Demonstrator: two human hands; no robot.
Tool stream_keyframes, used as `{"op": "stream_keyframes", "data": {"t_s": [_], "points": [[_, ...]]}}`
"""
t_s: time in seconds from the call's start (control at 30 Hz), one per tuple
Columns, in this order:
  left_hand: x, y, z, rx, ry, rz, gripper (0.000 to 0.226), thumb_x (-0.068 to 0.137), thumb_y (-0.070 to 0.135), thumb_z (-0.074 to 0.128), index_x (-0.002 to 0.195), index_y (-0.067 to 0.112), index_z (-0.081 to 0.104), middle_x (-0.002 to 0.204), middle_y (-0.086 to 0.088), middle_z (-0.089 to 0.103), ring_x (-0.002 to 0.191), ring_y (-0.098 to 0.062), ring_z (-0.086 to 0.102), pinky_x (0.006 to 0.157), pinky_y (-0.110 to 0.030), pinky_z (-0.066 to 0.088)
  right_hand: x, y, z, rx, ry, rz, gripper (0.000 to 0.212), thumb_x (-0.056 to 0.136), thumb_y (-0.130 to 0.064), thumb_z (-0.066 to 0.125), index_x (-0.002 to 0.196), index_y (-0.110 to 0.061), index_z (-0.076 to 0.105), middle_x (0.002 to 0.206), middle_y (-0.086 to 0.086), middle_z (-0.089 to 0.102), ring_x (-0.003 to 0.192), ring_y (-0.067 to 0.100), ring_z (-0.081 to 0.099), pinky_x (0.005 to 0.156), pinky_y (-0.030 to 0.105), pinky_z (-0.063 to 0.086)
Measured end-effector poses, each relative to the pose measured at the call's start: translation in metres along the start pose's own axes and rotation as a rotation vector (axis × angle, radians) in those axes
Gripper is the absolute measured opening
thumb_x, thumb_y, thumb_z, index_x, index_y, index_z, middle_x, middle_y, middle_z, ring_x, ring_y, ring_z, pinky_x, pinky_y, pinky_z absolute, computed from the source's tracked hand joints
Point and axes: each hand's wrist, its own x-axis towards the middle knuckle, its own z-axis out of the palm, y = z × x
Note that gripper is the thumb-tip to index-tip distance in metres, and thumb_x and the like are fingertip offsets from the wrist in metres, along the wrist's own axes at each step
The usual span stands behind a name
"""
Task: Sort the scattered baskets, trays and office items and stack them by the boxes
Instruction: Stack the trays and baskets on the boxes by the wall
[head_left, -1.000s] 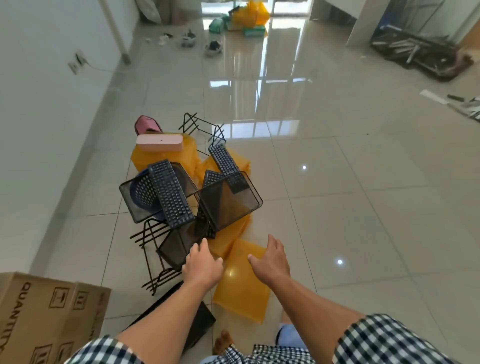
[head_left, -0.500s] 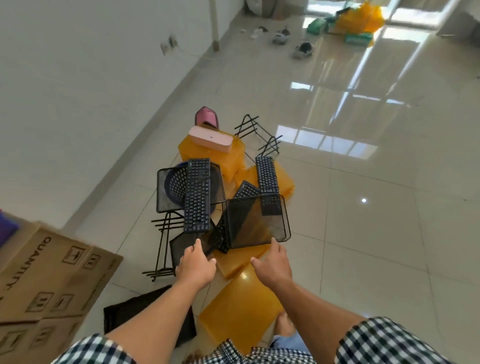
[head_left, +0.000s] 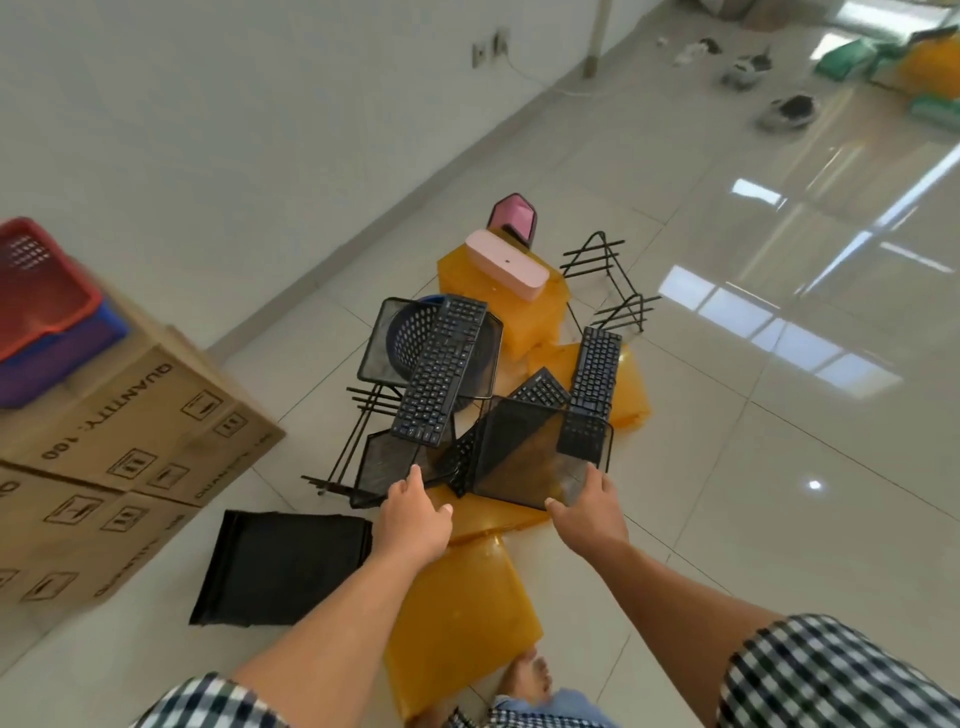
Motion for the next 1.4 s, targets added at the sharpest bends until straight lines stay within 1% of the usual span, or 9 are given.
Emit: {"op": "stream_keyframes", "data": {"t_s": [0.47, 0.63, 0.77, 0.87, 1.0, 1.07, 1.17, 1.3, 1.4], "points": [[0.002, 0.005, 0.011, 0.012, -0.042, 0.059, 0.08, 0.098, 0.037, 0.06, 0.161, 0.026, 0.01, 0.163, -0.005, 0.025, 0.146, -0.029, 0.033, 0.111, -0.044, 0.041, 0.01, -0.028, -0.011, 0.086, 0.032, -0.012, 0.089, 0.093, -0.04, 0.068, 0.162, -0.02, 0.013, 0.169, 0.005, 0.014, 0.151, 0.029, 0.026, 0.117, 0.051, 0.036], [0.025, 0.005, 0.018, -0.014, -0.072, -0.051, 0.081, 0.098, 0.036, 0.06, 0.161, 0.025, 0.009, 0.164, -0.007, 0.022, 0.147, -0.029, 0.03, 0.113, -0.046, 0.038, 0.04, -0.037, -0.007, 0.053, -0.021, -0.017, 0.088, 0.094, -0.039, 0.067, 0.161, -0.02, 0.014, 0.168, 0.006, 0.014, 0.151, 0.028, 0.026, 0.118, 0.047, 0.034], [0.07, 0.021, 0.027, -0.071, -0.043, -0.18, 0.081, 0.098, 0.037, 0.061, 0.161, 0.026, 0.011, 0.164, -0.007, 0.024, 0.147, -0.031, 0.032, 0.112, -0.048, 0.039, 0.101, -0.061, 0.003, 0.016, -0.149, -0.059, 0.087, 0.094, -0.04, 0.067, 0.161, -0.021, 0.015, 0.168, 0.004, 0.016, 0.148, 0.029, 0.033, 0.114, 0.046, 0.038], [0.117, 0.03, 0.041, -0.147, -0.028, -0.247, 0.08, 0.098, 0.036, 0.061, 0.161, 0.025, 0.012, 0.163, -0.007, 0.025, 0.147, -0.031, 0.031, 0.113, -0.048, 0.037, 0.153, -0.084, 0.029, -0.01, -0.241, -0.114, 0.086, 0.094, -0.042, 0.067, 0.16, -0.019, 0.018, 0.165, 0.007, 0.022, 0.144, 0.03, 0.039, 0.113, 0.044, 0.04], [0.187, 0.027, 0.064, -0.266, 0.006, -0.303, 0.079, 0.098, 0.035, 0.061, 0.161, 0.023, 0.014, 0.163, -0.008, 0.025, 0.147, -0.031, 0.03, 0.115, -0.047, 0.033, 0.22, -0.109, 0.084, 0.017, -0.356, -0.123, 0.08, 0.095, -0.044, 0.066, 0.157, -0.017, 0.024, 0.149, 0.01, 0.047, 0.128, 0.03, 0.055, 0.098, 0.039, 0.05], [0.22, 0.014, 0.076, -0.289, 0.035, -0.321, 0.078, 0.098, 0.035, 0.062, 0.16, 0.022, 0.016, 0.163, -0.009, 0.026, 0.148, -0.032, 0.029, 0.116, -0.047, 0.031, 0.249, -0.121, 0.117, 0.093, -0.406, -0.077, 0.078, 0.096, -0.045, 0.064, 0.157, -0.017, 0.025, 0.147, 0.009, 0.051, 0.127, 0.029, 0.056, 0.096, 0.037, 0.051], [0.264, -0.012, 0.094, -0.308, 0.062, -0.348, 0.078, 0.098, 0.036, 0.061, 0.16, 0.021, 0.016, 0.161, -0.01, 0.03, 0.147, -0.032, 0.031, 0.116, -0.047, 0.031, 0.287, -0.134, 0.166, 0.232, -0.454, 0.026, 0.073, 0.097, -0.045, 0.062, 0.156, -0.015, 0.029, 0.145, 0.007, 0.05, 0.127, 0.029, 0.053, 0.101, 0.038, 0.05], [0.304, -0.05, 0.117, -0.364, 0.102, -0.352, 0.078, 0.097, 0.035, 0.062, 0.16, 0.023, 0.017, 0.157, -0.009, 0.038, 0.143, -0.031, 0.037, 0.115, -0.047, 0.036, 0.32, -0.145, 0.233, 0.426, -0.5, 0.143, 0.061, 0.098, -0.041, 0.063, 0.145, -0.008, 0.042, 0.124, 0.005, 0.054, 0.115, 0.027, 0.055, 0.104, 0.045, 0.05], [0.319, -0.071, 0.133, -0.391, 0.118, -0.336, 0.079, 0.097, 0.035, 0.063, 0.16, 0.027, 0.017, 0.156, -0.008, 0.038, 0.143, -0.03, 0.037, 0.115, -0.05, 0.036, 0.333, -0.151, 0.268, 0.565, -0.517, 0.238, 0.065, 0.099, -0.042, 0.06, 0.149, -0.008, 0.037, 0.141, 0.008, 0.051, 0.126, 0.03, 0.051, 0.109, 0.048, 0.045]]}}
